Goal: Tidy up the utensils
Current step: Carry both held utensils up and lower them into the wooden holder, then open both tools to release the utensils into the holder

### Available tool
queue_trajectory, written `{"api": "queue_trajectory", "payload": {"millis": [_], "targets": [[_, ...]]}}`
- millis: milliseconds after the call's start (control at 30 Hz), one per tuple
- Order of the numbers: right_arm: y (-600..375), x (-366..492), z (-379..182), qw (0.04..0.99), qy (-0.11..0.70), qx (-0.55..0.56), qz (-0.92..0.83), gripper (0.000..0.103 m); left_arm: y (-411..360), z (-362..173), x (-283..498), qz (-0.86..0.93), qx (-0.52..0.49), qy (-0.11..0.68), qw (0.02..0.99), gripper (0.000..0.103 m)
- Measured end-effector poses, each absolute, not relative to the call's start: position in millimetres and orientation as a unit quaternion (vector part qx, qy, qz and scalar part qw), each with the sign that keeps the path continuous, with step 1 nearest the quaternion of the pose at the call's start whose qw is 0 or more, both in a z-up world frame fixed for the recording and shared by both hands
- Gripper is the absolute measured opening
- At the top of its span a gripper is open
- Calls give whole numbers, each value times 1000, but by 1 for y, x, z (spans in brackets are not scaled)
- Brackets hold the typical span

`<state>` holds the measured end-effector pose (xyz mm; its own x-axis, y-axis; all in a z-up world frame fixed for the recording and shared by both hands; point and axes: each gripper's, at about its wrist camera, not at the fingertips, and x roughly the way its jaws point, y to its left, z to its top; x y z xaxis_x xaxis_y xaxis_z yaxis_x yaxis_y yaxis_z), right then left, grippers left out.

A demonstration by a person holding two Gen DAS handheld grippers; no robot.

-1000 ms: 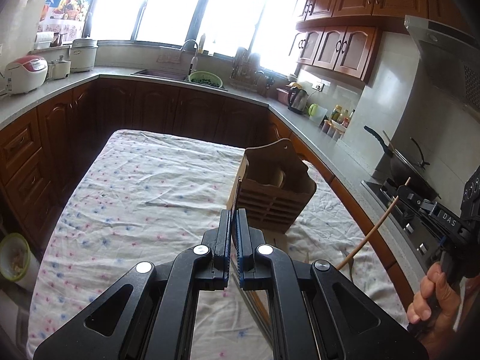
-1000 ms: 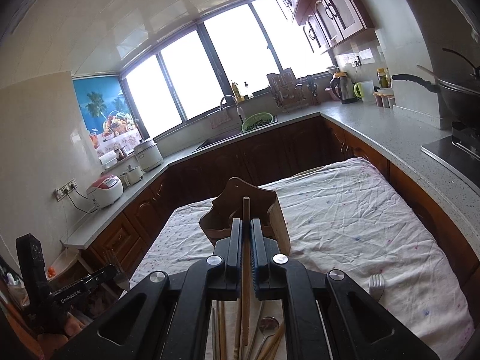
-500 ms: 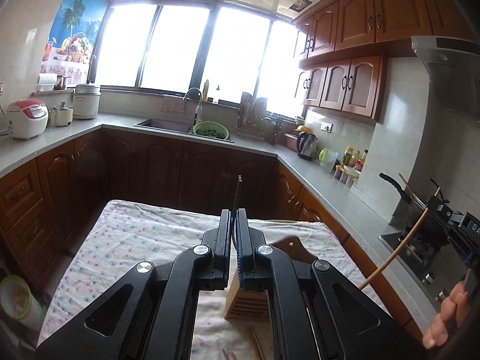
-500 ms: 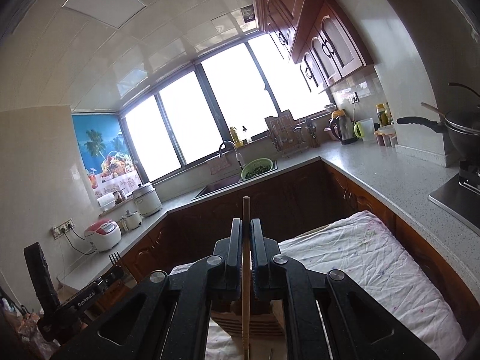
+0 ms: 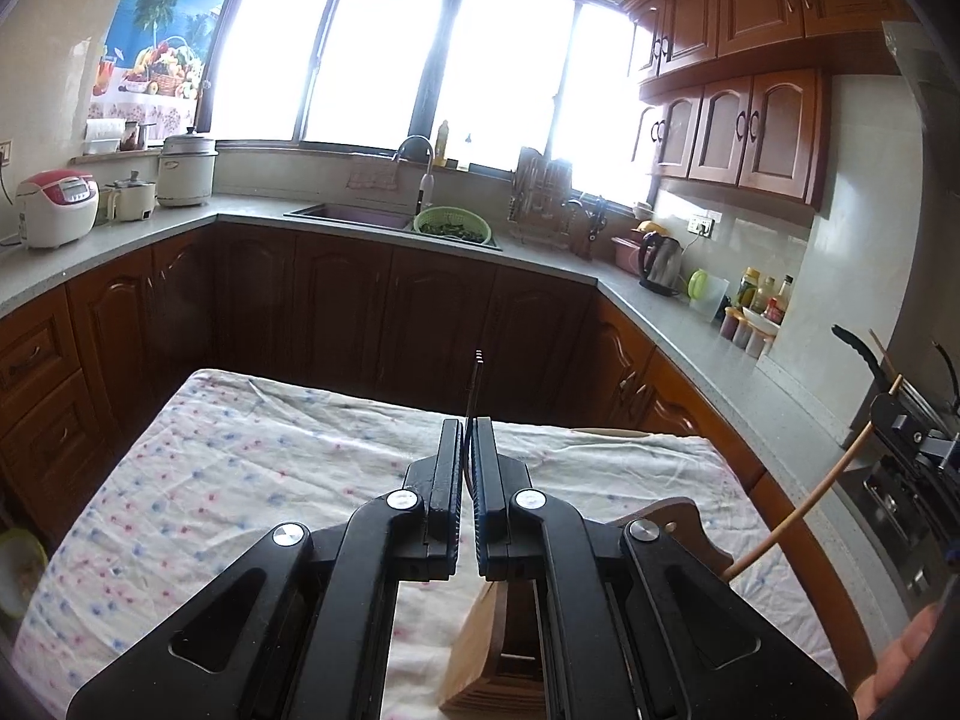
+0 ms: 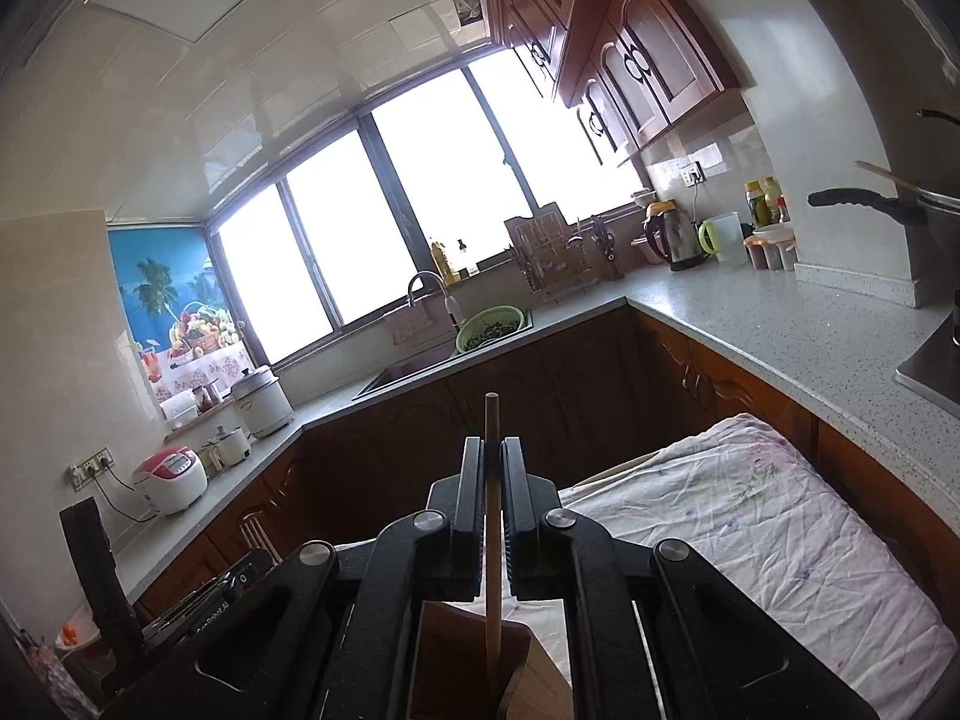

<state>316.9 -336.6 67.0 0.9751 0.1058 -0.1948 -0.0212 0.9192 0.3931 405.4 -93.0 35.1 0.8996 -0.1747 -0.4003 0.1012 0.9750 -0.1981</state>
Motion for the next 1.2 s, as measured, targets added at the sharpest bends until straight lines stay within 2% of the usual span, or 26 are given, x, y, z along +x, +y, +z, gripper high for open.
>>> {"api": "queue_trajectory", "payload": {"millis": [300, 733, 867, 1033, 1133, 1167, 1200], "targets": [[-332, 333, 30, 968, 133, 210, 36, 5, -114, 7, 409, -75, -46, 232, 969, 2], [-336, 337, 33, 966, 156, 206, 33, 6, -132, 10, 409, -83, -2, 248, 965, 3], [-336, 339, 30, 963, 166, 207, 34, 10, -133, 9, 408, -86, -3, 251, 964, 3], [-335, 337, 30, 962, 171, 210, 34, 11, -131, 12, 406, -97, -10, 254, 962, 6], [-337, 336, 31, 961, 174, 214, 33, 18, -130, 16, 402, -97, -13, 249, 963, 11], [-338, 334, 32, 960, 174, 215, 31, 27, -129, 18, 401, -97, -14, 246, 964, 14], [-339, 333, 32, 960, 173, 218, 31, 34, -128, 20, 399, -96, -16, 244, 965, 21]]}}
